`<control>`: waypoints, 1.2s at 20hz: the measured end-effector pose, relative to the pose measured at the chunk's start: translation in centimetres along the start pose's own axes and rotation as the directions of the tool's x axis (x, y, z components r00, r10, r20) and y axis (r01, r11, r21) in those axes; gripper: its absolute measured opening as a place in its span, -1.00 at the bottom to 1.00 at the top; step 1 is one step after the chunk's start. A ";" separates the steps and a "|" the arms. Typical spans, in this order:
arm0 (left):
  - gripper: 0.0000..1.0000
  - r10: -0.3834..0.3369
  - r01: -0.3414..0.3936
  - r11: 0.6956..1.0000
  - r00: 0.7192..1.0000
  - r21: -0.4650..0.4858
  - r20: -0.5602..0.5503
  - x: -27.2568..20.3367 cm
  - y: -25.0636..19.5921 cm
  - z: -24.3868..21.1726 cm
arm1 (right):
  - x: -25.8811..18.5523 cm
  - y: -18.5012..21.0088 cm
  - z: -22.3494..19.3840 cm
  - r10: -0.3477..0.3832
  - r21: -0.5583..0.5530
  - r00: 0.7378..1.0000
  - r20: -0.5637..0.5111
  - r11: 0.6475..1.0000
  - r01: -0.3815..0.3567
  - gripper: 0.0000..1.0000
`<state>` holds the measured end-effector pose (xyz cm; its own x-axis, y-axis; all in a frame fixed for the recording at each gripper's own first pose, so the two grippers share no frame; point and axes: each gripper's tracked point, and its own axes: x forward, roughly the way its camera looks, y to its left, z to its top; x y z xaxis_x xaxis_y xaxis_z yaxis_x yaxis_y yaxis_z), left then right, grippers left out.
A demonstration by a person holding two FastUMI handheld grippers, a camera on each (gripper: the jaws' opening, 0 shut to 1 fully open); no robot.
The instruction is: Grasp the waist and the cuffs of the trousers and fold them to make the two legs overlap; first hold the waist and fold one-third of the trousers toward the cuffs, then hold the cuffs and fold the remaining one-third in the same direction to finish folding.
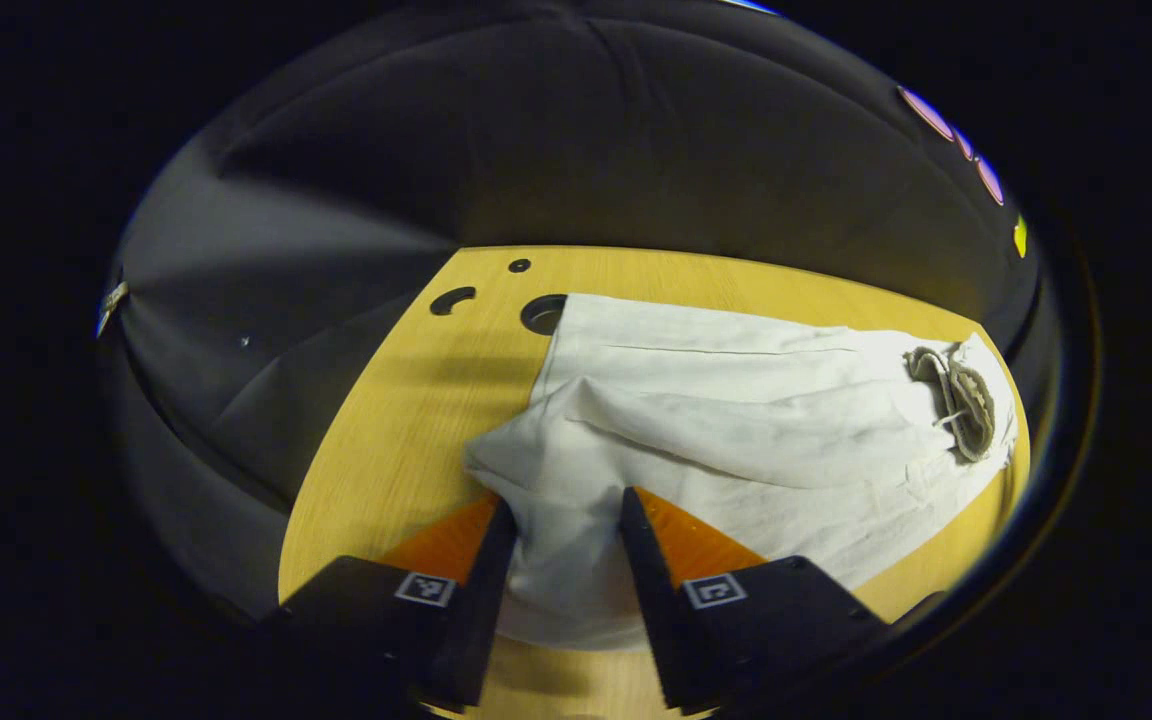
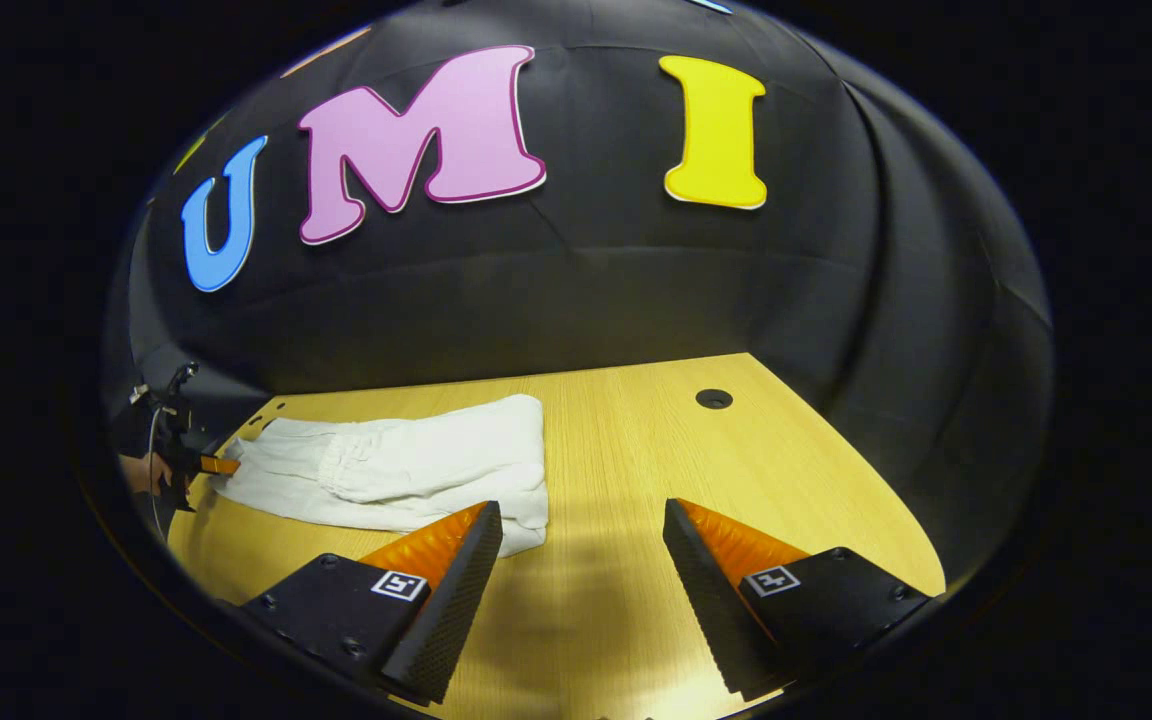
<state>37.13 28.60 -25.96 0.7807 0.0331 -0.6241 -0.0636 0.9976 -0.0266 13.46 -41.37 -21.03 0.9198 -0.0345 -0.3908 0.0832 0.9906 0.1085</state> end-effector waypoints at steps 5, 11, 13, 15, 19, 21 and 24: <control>-0.60 0.007 -0.007 1.000 1.000 0.015 0.014 -0.3 -1.2 0.0 | -0.4 -1.1 1.0 -0.017 0.013 1.000 0.021 1.000 0.017 0.97; -0.87 -0.093 0.102 0.971 0.994 -0.217 0.048 -1.1 -4.1 0.5 | -1.4 -3.2 2.7 -0.058 0.024 0.997 0.059 0.998 0.057 0.97; -0.88 -0.093 0.119 0.943 0.991 -0.310 0.097 -1.8 -4.5 1.3 | -1.7 -3.2 2.8 -0.056 0.034 0.997 0.057 0.998 0.054 0.97; -0.88 -0.100 0.149 0.934 0.982 -0.326 0.161 -3.9 -5.5 3.4 | -2.2 -2.9 3.2 -0.044 0.042 0.997 0.064 0.998 0.041 0.97; -0.89 -0.162 0.237 0.929 0.951 -0.283 0.265 -9.0 -9.5 8.3 | -3.5 -2.2 3.0 -0.028 0.060 0.997 0.072 0.998 0.024 0.97; -0.89 -0.182 0.261 0.927 0.940 -0.267 0.289 -10.6 -11.5 9.9 | -3.8 -1.4 2.8 -0.014 0.077 0.998 0.068 0.997 0.009 0.97; -0.89 -0.222 0.306 0.919 0.922 -0.248 0.317 -12.8 -15.0 11.7 | -4.2 -1.1 3.1 -0.002 0.103 0.997 0.081 0.995 -0.006 0.97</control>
<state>35.41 13.88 -8.42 0.9312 -0.1715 -0.3218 0.0264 0.9119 -0.4096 10.64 -42.71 -16.69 0.9477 -0.0471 -0.3156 0.1163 0.9720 0.2044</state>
